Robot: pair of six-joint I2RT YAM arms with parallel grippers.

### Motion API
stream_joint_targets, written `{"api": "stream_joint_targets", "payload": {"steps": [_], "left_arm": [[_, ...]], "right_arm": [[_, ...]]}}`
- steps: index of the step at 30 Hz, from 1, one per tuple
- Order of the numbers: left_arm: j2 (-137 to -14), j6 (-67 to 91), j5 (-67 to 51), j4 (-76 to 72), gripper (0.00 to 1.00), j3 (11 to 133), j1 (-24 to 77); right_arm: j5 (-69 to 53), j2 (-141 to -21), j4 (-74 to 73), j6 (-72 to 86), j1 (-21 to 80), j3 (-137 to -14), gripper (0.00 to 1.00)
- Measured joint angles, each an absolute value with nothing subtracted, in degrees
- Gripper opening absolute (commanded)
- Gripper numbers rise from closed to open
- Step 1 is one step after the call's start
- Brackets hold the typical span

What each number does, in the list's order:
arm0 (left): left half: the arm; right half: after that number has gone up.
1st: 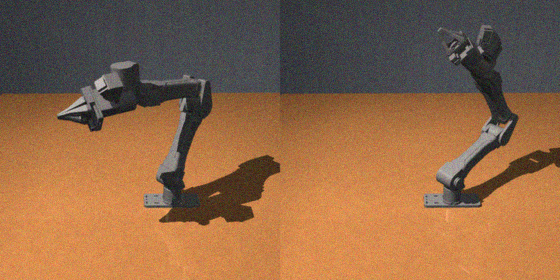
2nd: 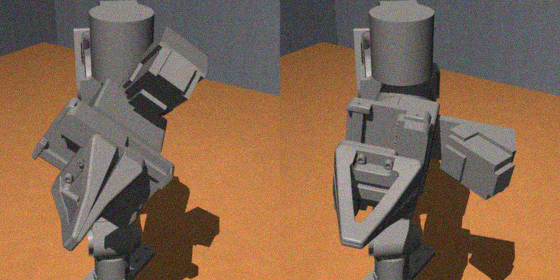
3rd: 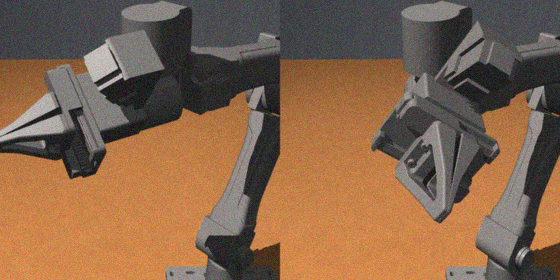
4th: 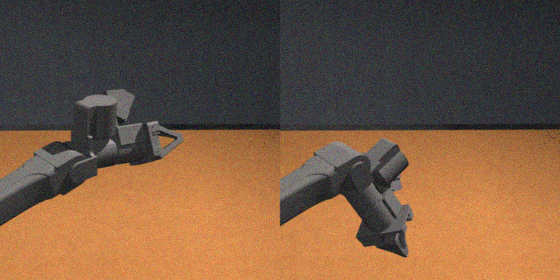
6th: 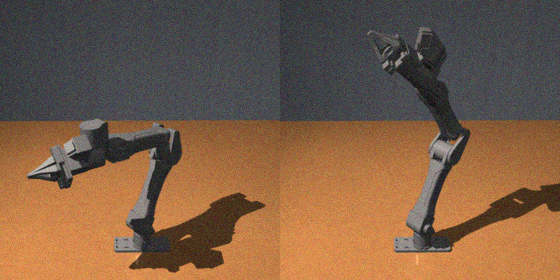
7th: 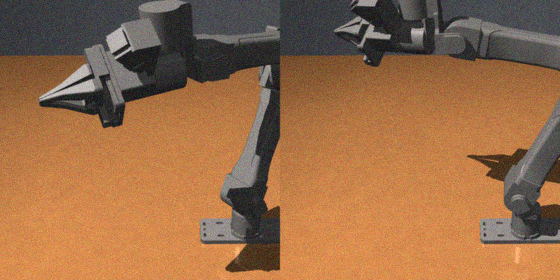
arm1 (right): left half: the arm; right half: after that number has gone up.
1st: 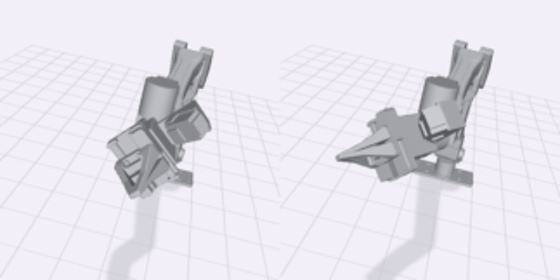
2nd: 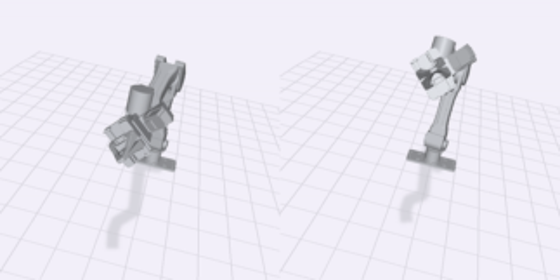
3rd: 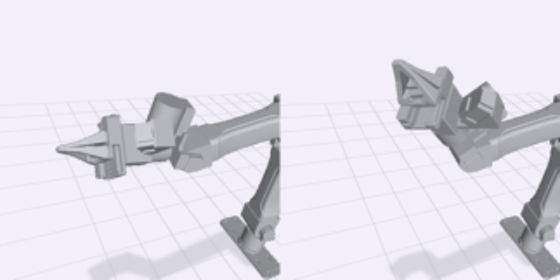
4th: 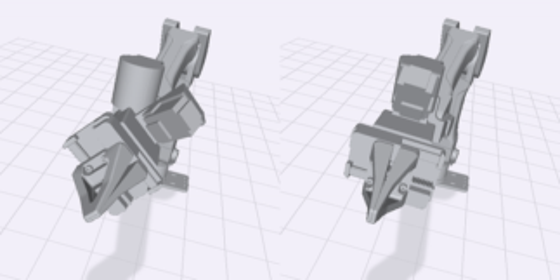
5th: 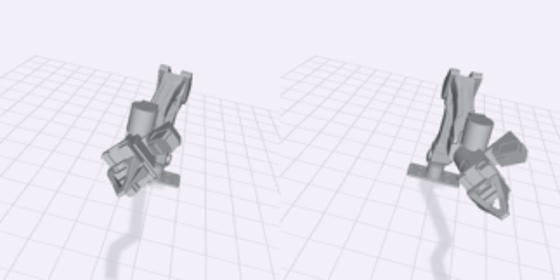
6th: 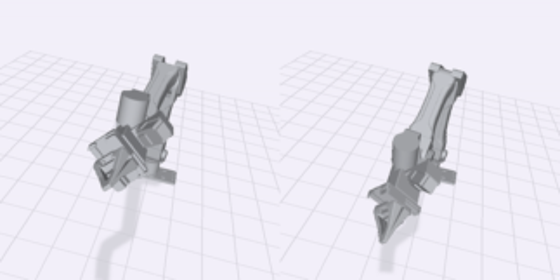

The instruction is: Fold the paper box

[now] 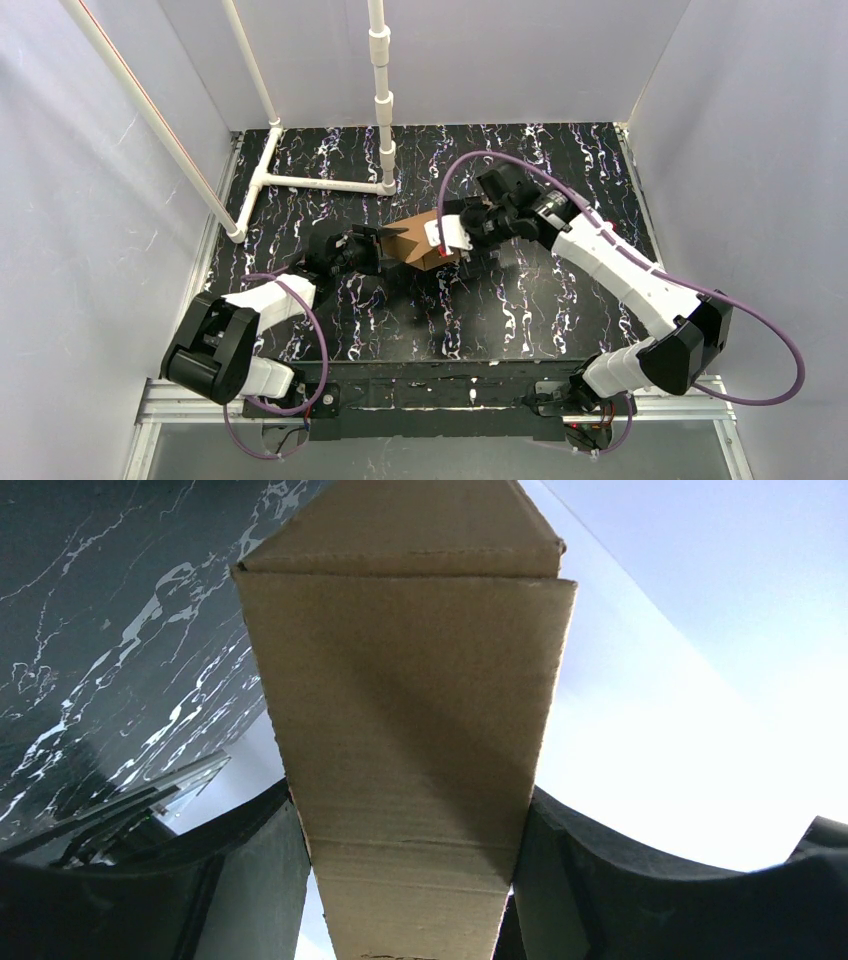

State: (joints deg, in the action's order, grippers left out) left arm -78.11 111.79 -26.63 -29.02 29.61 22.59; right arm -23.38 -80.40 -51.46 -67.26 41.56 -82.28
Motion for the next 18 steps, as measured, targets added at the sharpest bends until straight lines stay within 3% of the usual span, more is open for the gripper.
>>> {"api": "stream_joint_targets", "payload": {"steps": [18], "left_arm": [[-76.36,116.88,-24.40,-28.25,0.05,28.75,22.59]], "right_arm": [[-8.47,-80.71,-34.20,-65.17,49.91,-71.46,0.97]]}}
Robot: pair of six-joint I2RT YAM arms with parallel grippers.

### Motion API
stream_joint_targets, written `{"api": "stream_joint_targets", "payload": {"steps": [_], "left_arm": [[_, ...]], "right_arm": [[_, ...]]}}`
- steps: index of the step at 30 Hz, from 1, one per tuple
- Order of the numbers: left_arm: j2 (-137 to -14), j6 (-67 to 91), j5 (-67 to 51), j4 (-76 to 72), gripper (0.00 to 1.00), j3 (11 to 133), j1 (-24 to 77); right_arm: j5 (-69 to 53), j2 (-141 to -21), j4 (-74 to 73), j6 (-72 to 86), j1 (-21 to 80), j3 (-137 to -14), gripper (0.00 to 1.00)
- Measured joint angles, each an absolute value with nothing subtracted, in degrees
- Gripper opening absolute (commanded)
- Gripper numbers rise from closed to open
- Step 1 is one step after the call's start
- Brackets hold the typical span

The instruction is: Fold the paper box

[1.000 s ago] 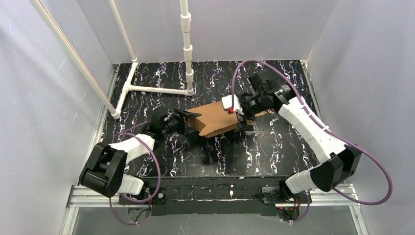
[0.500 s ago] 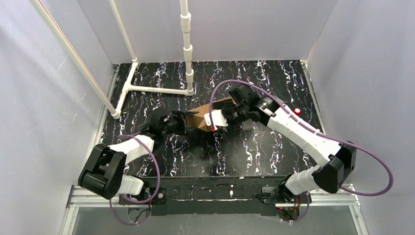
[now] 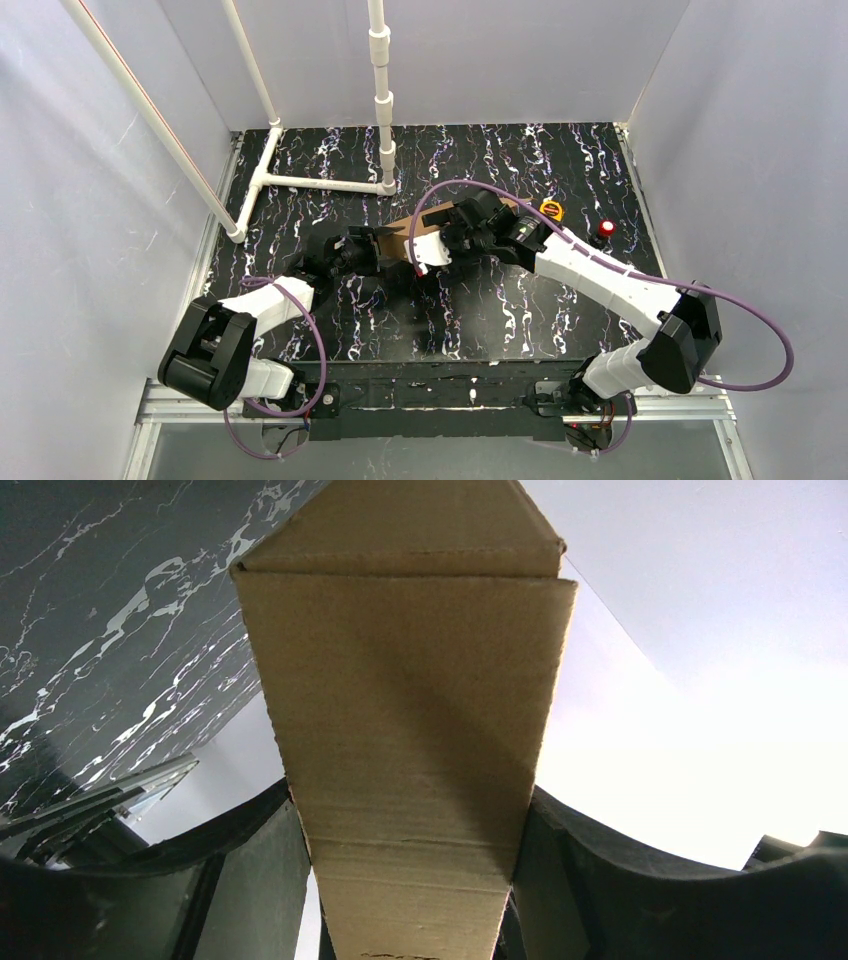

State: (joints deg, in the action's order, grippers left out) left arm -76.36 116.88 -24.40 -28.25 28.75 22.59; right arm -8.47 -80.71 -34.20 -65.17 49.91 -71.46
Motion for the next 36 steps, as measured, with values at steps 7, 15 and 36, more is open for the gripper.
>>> {"api": "stream_joint_targets", "payload": {"steps": [7,15,36], "left_arm": [[-76.16,117.05,-23.94,-28.21,0.10,28.77,22.55],[-76.05,117.10,-23.29,-27.94,0.40,28.75,22.17],[-70.83,112.46,-25.76,-30.48,0.98,28.75,20.32]], "right_arm": [[-6.61,-81.12,-29.32,-64.29,50.41,-70.37,0.79],[-6.31,-81.49,-26.65,-64.20,50.54,-69.60,0.60],[-13.69,-80.40,-25.23,-59.88,44.56,-70.06,0.58]]}}
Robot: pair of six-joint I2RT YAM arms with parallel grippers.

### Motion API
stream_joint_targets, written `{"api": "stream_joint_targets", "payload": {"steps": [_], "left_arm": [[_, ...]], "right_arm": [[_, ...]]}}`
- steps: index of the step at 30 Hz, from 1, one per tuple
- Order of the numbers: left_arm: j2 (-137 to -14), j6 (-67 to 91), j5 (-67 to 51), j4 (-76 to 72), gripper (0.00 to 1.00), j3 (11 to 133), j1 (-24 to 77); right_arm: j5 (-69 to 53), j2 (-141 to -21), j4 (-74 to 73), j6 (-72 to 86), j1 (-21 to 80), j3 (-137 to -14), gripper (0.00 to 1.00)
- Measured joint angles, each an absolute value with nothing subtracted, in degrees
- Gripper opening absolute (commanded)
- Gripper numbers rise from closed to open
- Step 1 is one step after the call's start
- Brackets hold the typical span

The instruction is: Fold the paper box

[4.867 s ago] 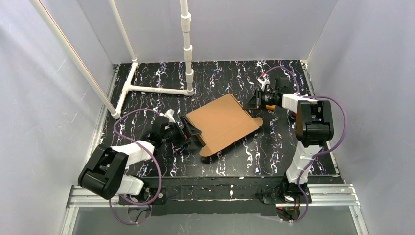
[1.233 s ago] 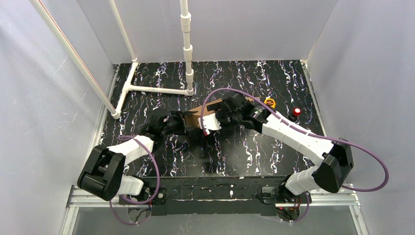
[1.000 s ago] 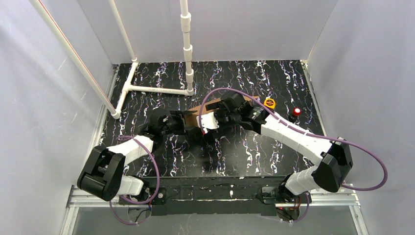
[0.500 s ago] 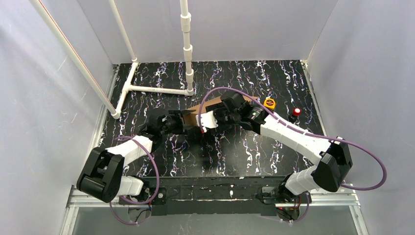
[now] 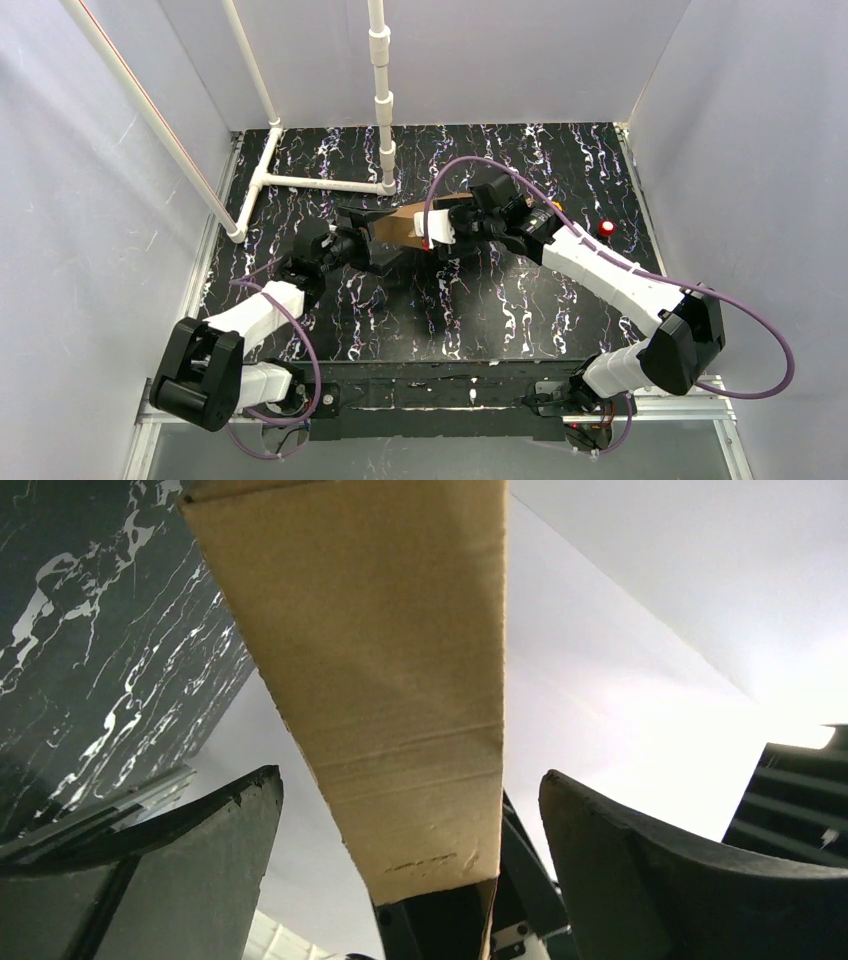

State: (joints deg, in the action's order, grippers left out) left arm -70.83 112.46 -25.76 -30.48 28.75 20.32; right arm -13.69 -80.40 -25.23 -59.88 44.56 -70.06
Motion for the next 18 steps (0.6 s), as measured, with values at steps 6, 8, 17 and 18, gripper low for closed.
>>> {"api": "stream_joint_targets", "payload": {"steps": [6,8,17,18], "left_arm": [[-67.24,103.94,-28.05,-30.59,0.98,28.67,16.95],[-64.62,99.92,-29.12,-30.55,0.98,28.36,15.40],[-55.27,77.45,-33.76,-30.46,0.98,27.73,8.93],[-55.02,75.57,-33.98,-30.33,0.98,27.64,8.78]], "right_arm": [[-16.38,-80.23,-25.98,-57.23,41.69,-71.70,0.58],[-17.58,-80.07,-26.63,-56.23,40.45,-72.34,0.58],[-22.09,-79.18,-30.09,-50.41,35.81,-75.46,0.59],[-22.55,-79.18,-30.48,-49.50,35.40,-75.94,0.59]]}}
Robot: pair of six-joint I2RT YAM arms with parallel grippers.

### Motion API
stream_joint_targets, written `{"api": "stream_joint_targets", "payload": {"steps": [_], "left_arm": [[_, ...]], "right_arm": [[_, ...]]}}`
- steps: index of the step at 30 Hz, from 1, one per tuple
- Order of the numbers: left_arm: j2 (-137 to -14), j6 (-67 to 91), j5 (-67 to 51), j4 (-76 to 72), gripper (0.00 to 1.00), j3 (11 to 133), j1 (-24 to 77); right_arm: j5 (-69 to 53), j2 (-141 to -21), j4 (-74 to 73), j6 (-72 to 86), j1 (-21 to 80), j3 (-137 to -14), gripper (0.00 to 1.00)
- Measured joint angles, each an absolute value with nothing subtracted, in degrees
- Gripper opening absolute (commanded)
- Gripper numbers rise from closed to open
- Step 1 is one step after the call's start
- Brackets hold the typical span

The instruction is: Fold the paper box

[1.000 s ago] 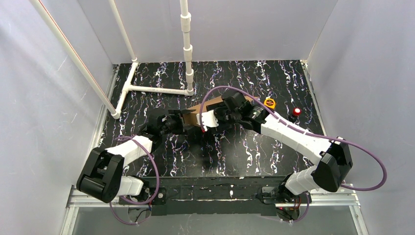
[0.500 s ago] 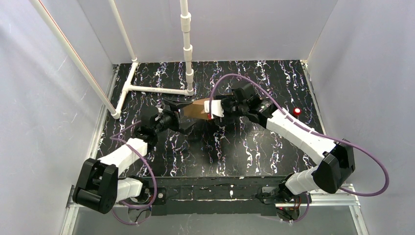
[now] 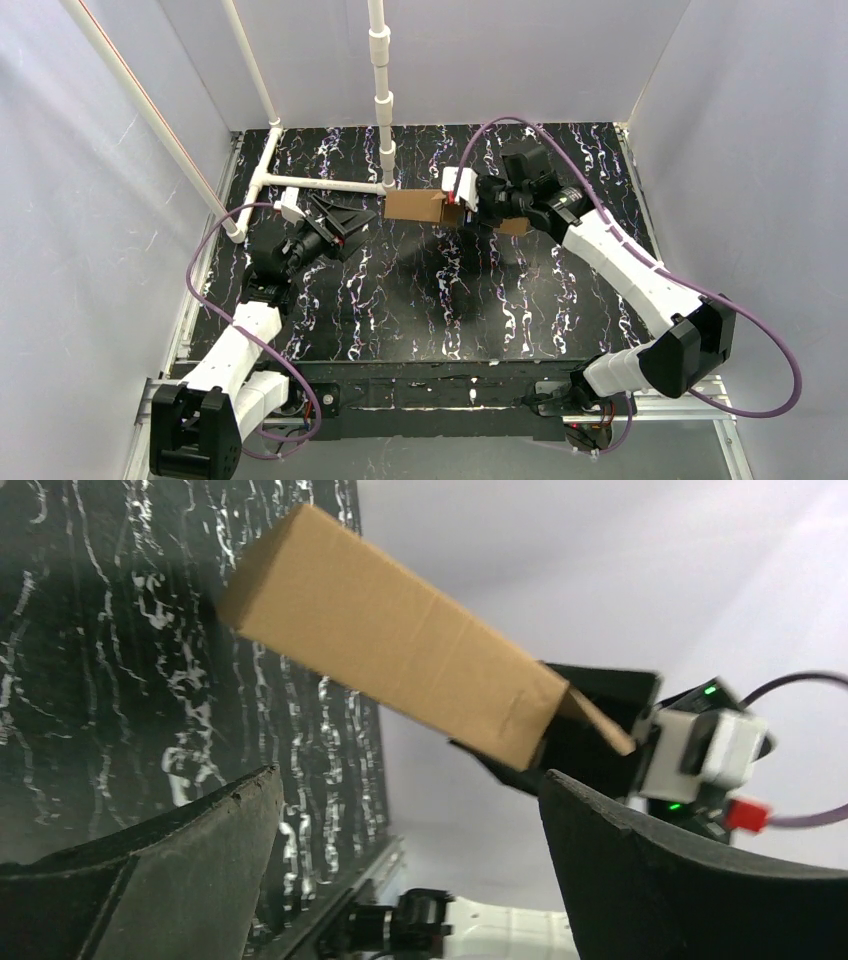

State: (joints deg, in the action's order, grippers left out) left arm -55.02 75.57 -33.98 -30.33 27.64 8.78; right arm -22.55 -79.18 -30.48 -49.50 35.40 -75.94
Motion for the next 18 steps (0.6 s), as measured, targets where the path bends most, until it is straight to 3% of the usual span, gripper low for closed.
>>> {"api": "stream_joint_targets", "payload": {"steps": [11,18], "left_arm": [[-53.93,61.73,-39.09,-28.69,0.98,27.16,8.69],[-53.34,58.22,-40.58,-28.49,0.98,26.65,8.69]], "right_arm": [[-33.28,-80.05,-33.17,-30.79,26.85,-84.86,0.59],[-49.19,-81.56,-17.52,-1.54,14.57,-77.91,0.61]]}}
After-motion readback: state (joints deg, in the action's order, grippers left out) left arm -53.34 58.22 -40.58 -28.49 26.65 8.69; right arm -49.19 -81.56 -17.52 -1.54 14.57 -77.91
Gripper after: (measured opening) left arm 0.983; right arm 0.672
